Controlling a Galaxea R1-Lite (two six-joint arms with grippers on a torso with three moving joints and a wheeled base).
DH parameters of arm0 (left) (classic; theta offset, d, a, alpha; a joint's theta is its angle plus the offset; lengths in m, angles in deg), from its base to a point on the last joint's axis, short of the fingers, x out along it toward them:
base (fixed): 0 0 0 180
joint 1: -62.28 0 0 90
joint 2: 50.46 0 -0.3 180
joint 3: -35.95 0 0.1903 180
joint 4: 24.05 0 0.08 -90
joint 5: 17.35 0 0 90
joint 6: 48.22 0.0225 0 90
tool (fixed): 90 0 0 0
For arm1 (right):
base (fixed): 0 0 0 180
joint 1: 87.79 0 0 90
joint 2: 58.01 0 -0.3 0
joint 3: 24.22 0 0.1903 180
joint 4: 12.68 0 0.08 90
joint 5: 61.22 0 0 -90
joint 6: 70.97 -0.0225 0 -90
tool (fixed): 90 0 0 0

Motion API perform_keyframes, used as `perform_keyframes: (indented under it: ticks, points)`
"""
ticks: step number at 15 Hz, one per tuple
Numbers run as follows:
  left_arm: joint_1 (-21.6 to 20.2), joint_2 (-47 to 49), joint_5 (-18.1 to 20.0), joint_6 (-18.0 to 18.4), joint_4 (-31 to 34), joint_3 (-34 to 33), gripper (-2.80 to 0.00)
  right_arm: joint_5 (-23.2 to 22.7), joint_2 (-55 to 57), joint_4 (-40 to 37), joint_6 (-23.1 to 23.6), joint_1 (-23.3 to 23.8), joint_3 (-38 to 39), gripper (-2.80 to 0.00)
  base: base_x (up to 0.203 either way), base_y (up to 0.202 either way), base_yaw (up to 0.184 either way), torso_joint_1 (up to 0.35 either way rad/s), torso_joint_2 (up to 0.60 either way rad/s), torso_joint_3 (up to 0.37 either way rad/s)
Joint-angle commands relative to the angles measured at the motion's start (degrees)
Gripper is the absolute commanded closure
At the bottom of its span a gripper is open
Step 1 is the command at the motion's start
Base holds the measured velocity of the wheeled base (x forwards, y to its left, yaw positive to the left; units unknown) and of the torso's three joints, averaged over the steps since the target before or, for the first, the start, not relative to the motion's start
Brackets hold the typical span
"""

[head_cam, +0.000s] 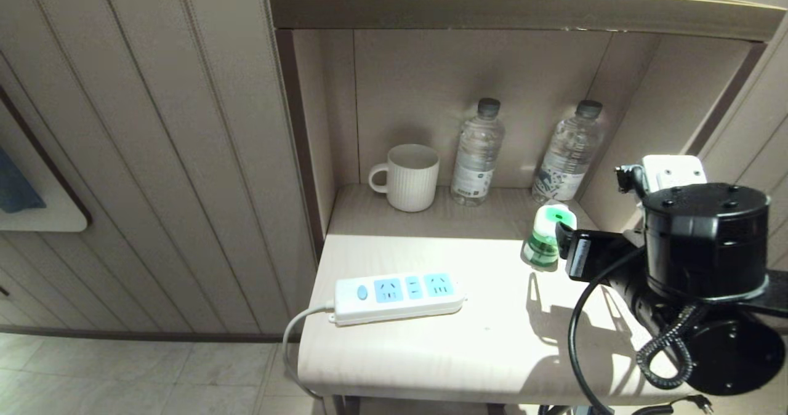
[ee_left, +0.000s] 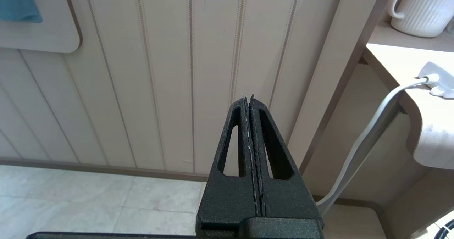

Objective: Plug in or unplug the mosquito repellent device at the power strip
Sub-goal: Pick up the mosquito repellent liquid

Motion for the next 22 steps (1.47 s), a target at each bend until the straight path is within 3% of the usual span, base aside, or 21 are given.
perform_keyframes:
  ticks: [1, 11, 15, 22]
  points:
    - [-0.02, 0.07, -0.04, -0.05, -0.08, 0.00, 0.00, 0.87, 1.35, 0.17, -1.69, 0.08, -0.68, -2.80, 0.000, 0.000, 0.000, 0.000, 0.00, 0.000]
    - [0.03, 0.09, -0.04, 0.03, -0.26, 0.00, 0.00, -0.88, 10.56, 1.28, -4.28, 0.29, -4.56, -2.80, 0.000, 0.000, 0.000, 0.000, 0.00, 0.000]
    - [-0.02, 0.08, -0.04, 0.11, -0.26, 0.00, 0.00, -0.63, 13.04, 10.67, -1.94, 1.04, -2.96, -2.80, 0.000, 0.000, 0.000, 0.000, 0.00, 0.000]
    - [-0.02, 0.00, -0.04, 0.12, -0.35, 0.00, 0.00, -0.66, 14.80, 11.61, -1.78, 2.59, -3.67, -2.80, 0.000, 0.000, 0.000, 0.000, 0.00, 0.000]
